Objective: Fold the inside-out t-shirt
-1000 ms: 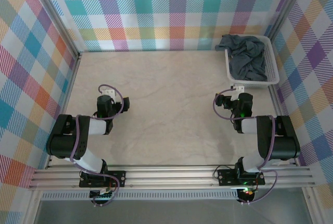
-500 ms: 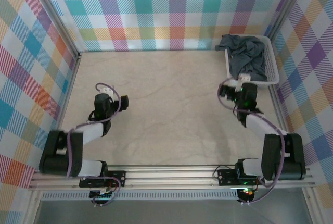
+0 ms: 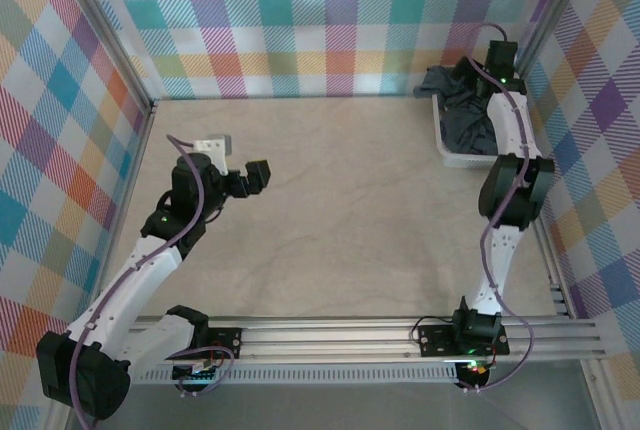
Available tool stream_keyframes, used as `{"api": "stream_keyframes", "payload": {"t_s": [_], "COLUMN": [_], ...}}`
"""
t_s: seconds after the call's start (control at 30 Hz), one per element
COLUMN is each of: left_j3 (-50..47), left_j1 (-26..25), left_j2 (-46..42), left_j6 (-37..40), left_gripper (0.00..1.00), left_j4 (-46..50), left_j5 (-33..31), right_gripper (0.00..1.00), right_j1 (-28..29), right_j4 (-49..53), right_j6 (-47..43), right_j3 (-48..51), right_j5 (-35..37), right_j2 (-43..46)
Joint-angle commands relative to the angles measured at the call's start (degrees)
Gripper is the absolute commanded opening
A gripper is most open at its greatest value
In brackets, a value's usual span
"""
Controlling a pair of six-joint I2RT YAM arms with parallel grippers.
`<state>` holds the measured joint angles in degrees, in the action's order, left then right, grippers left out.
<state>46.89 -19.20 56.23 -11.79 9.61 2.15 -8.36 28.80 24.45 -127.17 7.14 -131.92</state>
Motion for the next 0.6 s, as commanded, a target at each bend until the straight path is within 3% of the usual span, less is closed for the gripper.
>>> {"api": "stream_keyframes", "payload": {"t_s": [0.0,0.07,0.1,0.13,0.2,0.23,0.47,0.57], "left_j3": [-1.4,-1.8,-1.9,-1.9,-1.7,-1.1,3.9,6.3], "left_j1": [-1.1,-1.2,-1.3,-1.3,-1.3,-1.3,-1.3,-1.5], "left_j2": [0.1,0.4,0.4,0.4,0.6,0.8,3.2,4.8], "left_j6": [-0.2,0.3,0.4,0.4,0.4,0.6,2.9,2.6], "left_gripper": [1.0,1.0,1.0,1.0,1.0,1.0,1.0,1.0], "left_j4": [5.8,5.8,5.6,5.3,4.6,4.5,5.6,4.5], "left_j5": [2.9,3.3,3.5,3.6,4.0,4.5,5.9,9.6], "right_gripper": [1.0,0.98,0.89,0.71,0.2,0.01,0.0,0.0], "right_j1": [-2.2,-3.1,-3.2,-3.4,-3.5,-3.6,-2.0,-0.7], "right_j4": [16.9,18.3,17.4,15.7,12.4,11.9,11.1,10.1], "right_j6": [-0.1,-0.9,-1.5,-2.0,-3.6,-4.1,-4.2,-3.6], "right_j3": [-11.4,-15.6,-16.1,-15.5,-14.6,-14.9,-16.7,-19.1], "right_j5": [-0.2,-3.7,-6.4,-9.4,-14.8,-15.5,-23.4,-25.3], "right_j2": [-9.4,-13.8,-15.2,-15.6,-14.8,-14.0,0.9,8.1]}}
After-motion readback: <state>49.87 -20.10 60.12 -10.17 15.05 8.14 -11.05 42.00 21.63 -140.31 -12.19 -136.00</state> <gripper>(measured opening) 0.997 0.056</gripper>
